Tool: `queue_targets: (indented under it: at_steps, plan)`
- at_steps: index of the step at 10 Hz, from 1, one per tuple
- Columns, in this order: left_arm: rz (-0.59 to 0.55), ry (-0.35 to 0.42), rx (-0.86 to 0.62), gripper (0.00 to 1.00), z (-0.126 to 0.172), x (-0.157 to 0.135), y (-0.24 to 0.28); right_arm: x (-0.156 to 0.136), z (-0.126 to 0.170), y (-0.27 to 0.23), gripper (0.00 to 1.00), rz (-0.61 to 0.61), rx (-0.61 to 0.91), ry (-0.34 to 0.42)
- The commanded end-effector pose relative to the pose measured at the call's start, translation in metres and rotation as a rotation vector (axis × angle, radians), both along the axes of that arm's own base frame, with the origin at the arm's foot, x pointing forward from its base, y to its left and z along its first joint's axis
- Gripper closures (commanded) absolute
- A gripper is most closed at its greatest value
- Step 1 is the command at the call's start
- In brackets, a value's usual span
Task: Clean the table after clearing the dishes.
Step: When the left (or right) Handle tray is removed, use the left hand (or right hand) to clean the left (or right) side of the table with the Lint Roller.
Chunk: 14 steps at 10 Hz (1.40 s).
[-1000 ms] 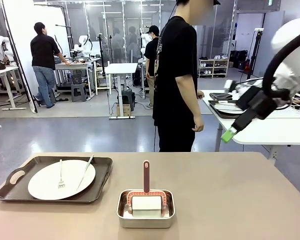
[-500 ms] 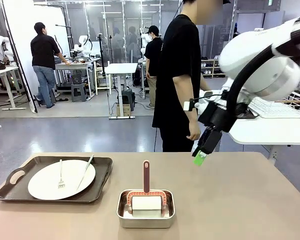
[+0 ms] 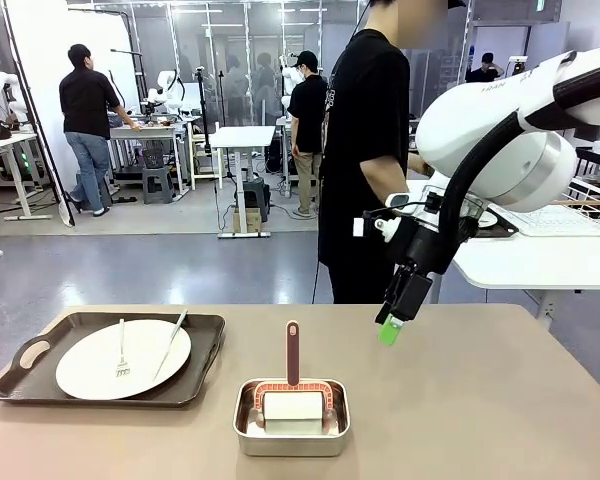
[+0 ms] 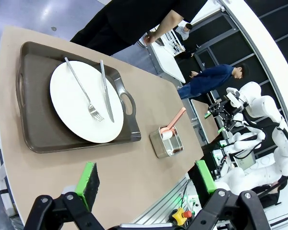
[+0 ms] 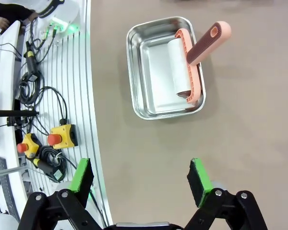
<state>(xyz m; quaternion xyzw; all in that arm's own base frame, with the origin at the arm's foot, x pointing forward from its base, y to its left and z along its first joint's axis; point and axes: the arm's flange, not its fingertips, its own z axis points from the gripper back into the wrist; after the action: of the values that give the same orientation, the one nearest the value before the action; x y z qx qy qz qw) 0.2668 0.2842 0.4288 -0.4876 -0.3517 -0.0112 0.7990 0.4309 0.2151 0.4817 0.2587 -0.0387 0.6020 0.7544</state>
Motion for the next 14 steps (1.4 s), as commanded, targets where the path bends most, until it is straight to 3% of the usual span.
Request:
queue_targets:
  at_steps: [1, 5, 8, 14]
  plan:
    - [0.0, -0.007, -0.013, 0.0, 0.001, -0.002, 0.001, -0.003, 0.006, 0.0, 0.0, -0.01, 0.012, 0.0]
    - [0.0, -0.007, -0.013, 0.0, 0.001, -0.002, 0.001, 0.0, 0.003, -0.002, 0.0, -0.003, 0.002, -0.005]
    - [0.0, -0.007, -0.013, 0.0, 0.001, -0.002, 0.001, 0.016, 0.007, 0.062, 0.0, 0.14, -0.099, -0.017]
    - [0.0, -0.007, -0.013, 0.0, 0.001, -0.002, 0.001, 0.044, -0.008, 0.147, 0.0, 0.215, -0.334, -0.138]
